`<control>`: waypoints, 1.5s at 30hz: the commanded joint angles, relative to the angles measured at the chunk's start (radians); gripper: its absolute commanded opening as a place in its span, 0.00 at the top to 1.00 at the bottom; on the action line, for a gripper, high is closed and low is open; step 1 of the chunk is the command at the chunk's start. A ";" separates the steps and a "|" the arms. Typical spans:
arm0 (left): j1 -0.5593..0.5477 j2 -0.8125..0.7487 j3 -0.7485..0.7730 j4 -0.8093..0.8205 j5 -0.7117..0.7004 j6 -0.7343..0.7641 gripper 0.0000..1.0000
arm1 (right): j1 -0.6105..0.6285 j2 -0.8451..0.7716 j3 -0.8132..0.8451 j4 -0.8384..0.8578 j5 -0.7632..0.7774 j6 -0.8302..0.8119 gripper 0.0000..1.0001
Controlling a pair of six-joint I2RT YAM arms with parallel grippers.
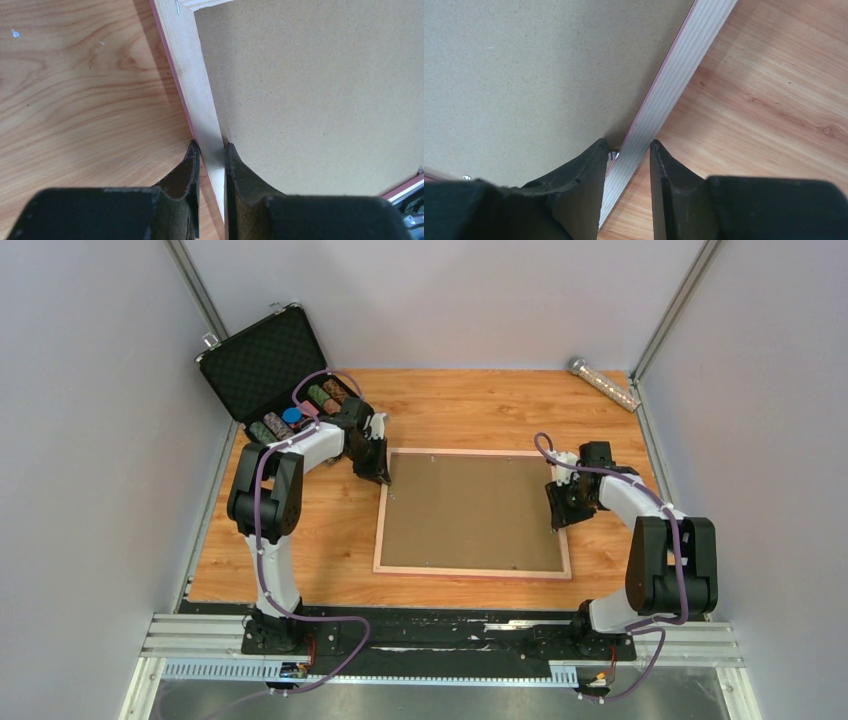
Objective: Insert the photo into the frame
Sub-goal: Install the photo frame at the center of the board.
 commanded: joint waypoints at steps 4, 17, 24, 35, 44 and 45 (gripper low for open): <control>-0.004 0.065 -0.020 -0.019 -0.042 0.059 1.00 | -0.003 0.004 -0.004 -0.013 -0.062 -0.074 0.62; -0.001 0.058 -0.019 -0.021 -0.044 0.060 1.00 | -0.108 0.021 0.113 -0.013 -0.125 0.050 0.53; 0.001 0.058 -0.018 -0.020 -0.046 0.064 1.00 | -0.140 0.089 0.207 0.020 -0.127 0.189 0.52; 0.005 0.049 -0.019 -0.013 -0.032 0.080 1.00 | -0.139 0.211 0.258 0.074 -0.128 0.255 0.55; 0.005 0.039 -0.021 -0.011 -0.030 0.088 1.00 | -0.133 0.261 0.278 0.086 -0.148 0.276 0.57; 0.005 0.039 -0.022 -0.011 -0.030 0.089 1.00 | -0.129 0.266 0.281 0.086 -0.148 0.278 0.58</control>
